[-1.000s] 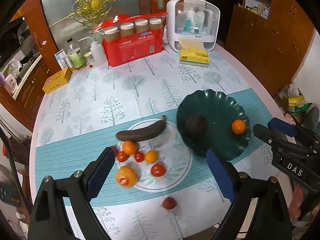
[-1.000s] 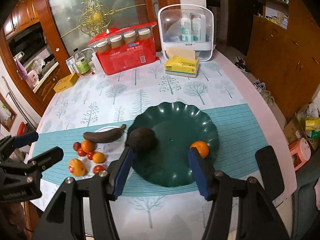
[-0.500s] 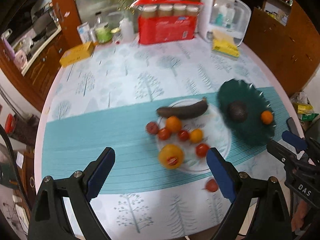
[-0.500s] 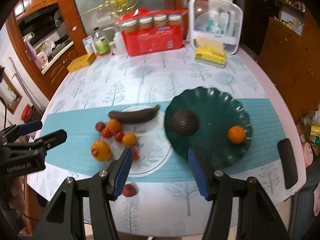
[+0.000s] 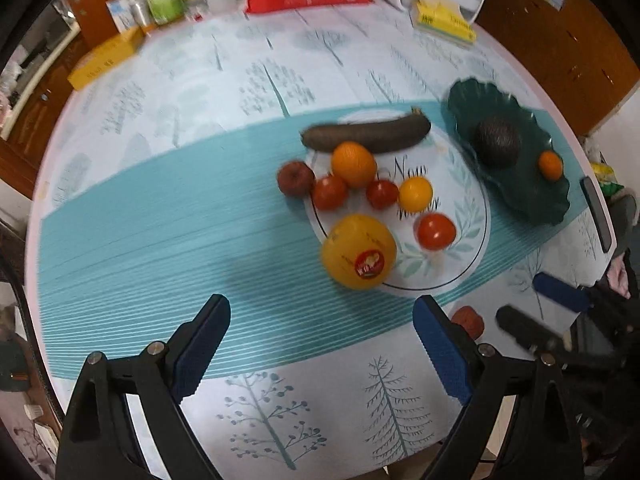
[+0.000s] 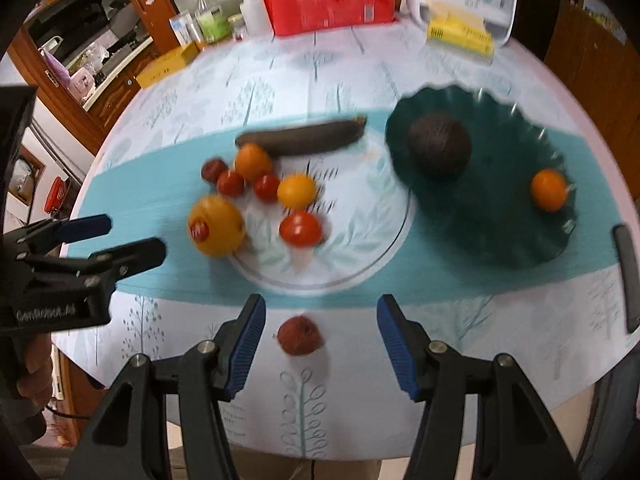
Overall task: Organize fruits
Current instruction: 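Grasp the grapefruit with the left tool while the right tool grasps the wrinkled red fruit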
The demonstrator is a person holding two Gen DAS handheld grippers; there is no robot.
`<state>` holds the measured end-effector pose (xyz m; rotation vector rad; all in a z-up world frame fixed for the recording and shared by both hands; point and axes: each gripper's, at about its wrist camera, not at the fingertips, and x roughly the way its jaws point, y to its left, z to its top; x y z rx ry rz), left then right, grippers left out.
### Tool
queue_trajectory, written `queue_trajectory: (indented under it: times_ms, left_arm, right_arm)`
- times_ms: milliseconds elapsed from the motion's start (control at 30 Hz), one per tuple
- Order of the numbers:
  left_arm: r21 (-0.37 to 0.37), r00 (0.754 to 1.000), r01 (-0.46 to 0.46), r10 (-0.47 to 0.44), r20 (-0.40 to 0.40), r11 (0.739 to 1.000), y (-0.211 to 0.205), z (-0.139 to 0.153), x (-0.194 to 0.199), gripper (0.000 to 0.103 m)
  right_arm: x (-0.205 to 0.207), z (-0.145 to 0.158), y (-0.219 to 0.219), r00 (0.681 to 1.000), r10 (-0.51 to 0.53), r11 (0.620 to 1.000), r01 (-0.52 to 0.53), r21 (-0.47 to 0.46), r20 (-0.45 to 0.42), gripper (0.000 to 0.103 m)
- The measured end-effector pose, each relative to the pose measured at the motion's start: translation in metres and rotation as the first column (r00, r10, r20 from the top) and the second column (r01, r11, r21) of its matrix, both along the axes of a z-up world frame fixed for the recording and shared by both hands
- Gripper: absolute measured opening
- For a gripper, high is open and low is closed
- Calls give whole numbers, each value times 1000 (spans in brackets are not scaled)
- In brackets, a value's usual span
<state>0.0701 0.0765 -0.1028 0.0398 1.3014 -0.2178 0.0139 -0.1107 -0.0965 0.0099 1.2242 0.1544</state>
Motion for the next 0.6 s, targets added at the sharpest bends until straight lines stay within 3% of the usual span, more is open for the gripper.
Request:
queue_trajectory:
  times_ms: [167,400,600]
  left_arm:
    - [-34,999,17,-19,-48,999,-10,-27,11,90]
    - [-51,999,37,-39,-38,998,-26,-42,23,89]
    - [-58,998,35,-38,-46,998,-29,-50,32,67]
  right_arm:
    - [-7,-27,0,998,-24,999,25,24,-55,58]
    - [-11,-48,5,996,-30,999,33,35,-78,58]
    - [-12,-57,14,998,-5,1000,6,20,-65,46]
